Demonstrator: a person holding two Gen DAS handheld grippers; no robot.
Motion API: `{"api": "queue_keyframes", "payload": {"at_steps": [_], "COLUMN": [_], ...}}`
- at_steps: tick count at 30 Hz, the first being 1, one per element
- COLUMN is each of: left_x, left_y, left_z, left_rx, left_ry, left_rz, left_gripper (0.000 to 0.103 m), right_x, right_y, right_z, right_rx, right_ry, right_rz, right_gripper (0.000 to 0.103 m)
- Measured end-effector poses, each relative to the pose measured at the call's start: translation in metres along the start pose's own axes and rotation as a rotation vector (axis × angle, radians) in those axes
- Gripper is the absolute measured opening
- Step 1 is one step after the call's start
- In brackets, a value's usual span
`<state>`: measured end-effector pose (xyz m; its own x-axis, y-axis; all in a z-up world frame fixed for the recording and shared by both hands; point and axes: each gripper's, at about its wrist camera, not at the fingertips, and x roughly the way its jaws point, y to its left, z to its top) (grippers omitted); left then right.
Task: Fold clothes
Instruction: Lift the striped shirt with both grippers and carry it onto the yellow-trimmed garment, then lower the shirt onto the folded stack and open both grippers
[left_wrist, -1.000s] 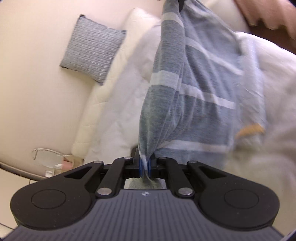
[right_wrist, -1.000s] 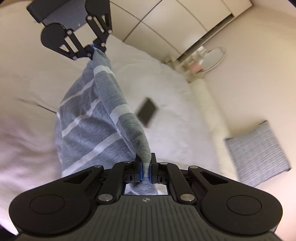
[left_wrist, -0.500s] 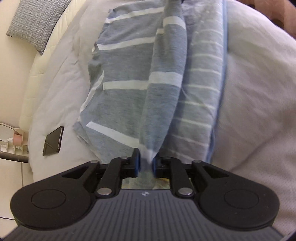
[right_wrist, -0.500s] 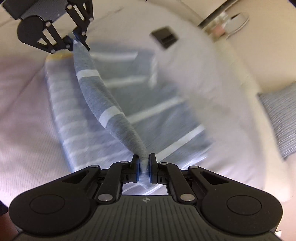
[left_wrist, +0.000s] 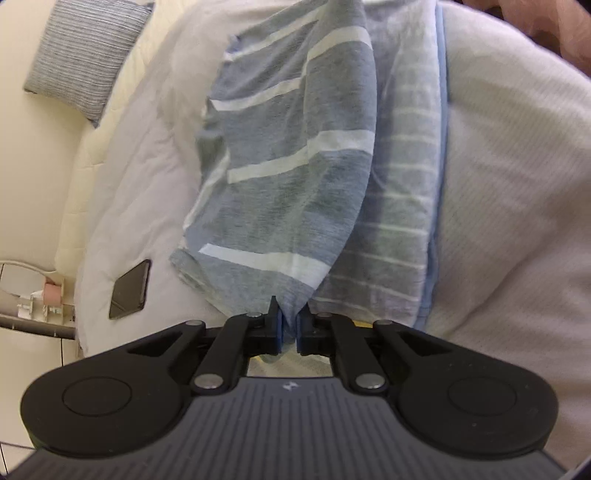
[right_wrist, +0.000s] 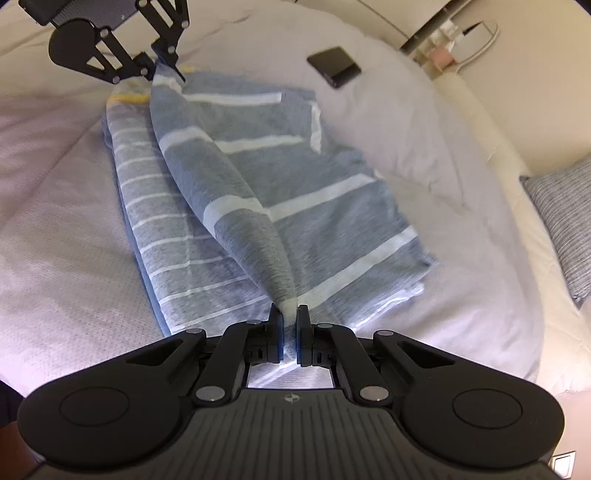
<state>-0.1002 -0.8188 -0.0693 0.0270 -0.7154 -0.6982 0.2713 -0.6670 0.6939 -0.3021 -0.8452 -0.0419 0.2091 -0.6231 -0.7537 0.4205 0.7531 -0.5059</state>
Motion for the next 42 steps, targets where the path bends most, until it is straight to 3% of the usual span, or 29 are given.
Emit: {"api": "queue_keyframes", "payload": {"at_steps": [6, 14, 25, 28, 32, 36, 42], "left_x": [0.012, -0.004, 0.014, 0.013, 0.009, -0.006, -0.025], "left_y": [-0.025, -0.022, -0.028, -0.029, -0.024, -0.006, 0.014], "left_z": [-0.004, -0.006, -0.003, -0.010, -0.031, -0.039, -0.019], "left_rx": [-0.036, -0.074, -0.056, -0.053, -0.118, -0.260, -0.427], "left_ry": [0.051, 0.037, 0.076, 0.118, 0.208, 0.247, 0.164], "left_rz": [-0.054, -0.039, -0.041, -0.046, -0.057, -0.036, -0.010], "left_gripper": [0.004, 0.004, 0.005, 0.008, 0.009, 0.010, 0.025], "right_x": [-0.009, -0.003, 0.001, -0.003, -0.004, -0.013, -0.032], "right_y": [0.021, 0.018, 0.020, 0.018, 0.012, 0.002, -0.005], "right_z": [-0.013, -0.018, -0.019, -0.023, -0.030, -0.035, -0.018], "right_rx": [0.016, 0.042, 0.042, 0.051, 0.080, 0.128, 0.198], "right_ry": [0.025, 0.041, 0.082, 0.097, 0.137, 0.149, 0.100], "right_rz": [0.043, 0.049, 0.060, 0.065, 0.070, 0.066, 0.069], "right_gripper": [0.003, 0.003, 0.005, 0.007, 0.012, 0.014, 0.021]}}
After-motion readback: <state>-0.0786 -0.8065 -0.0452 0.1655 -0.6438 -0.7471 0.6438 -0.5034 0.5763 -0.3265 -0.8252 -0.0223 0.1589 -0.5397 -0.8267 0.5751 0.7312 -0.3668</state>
